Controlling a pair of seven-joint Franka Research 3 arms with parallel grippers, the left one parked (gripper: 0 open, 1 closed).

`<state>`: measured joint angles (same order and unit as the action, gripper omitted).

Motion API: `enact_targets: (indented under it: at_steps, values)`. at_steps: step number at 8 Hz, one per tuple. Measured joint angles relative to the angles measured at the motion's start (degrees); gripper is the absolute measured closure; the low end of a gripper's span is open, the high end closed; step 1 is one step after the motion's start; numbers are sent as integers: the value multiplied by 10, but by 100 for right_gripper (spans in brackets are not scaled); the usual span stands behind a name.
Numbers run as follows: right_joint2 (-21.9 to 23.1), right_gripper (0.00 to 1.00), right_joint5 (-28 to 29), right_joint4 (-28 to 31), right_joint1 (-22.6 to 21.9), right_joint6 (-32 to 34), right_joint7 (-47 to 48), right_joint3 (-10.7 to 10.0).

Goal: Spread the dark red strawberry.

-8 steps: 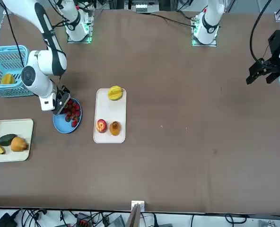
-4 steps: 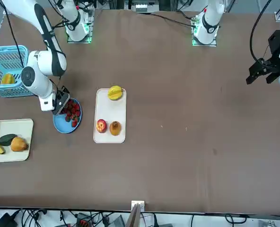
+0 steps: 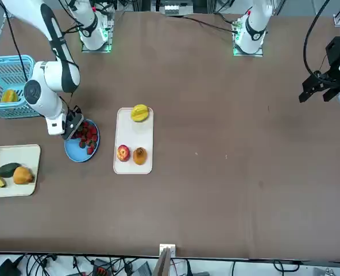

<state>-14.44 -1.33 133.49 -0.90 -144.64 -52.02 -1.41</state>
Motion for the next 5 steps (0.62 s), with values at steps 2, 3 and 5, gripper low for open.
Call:
enact_targets:
  at_steps: [2, 3, 5]
  values:
    - [0, 63, 0, 0, 0, 0, 0, 0]
    - [1, 63, 0, -1, 0, 3, 0, 0]
    - [15, 63, 0, -9, 0, 15, 0, 0]
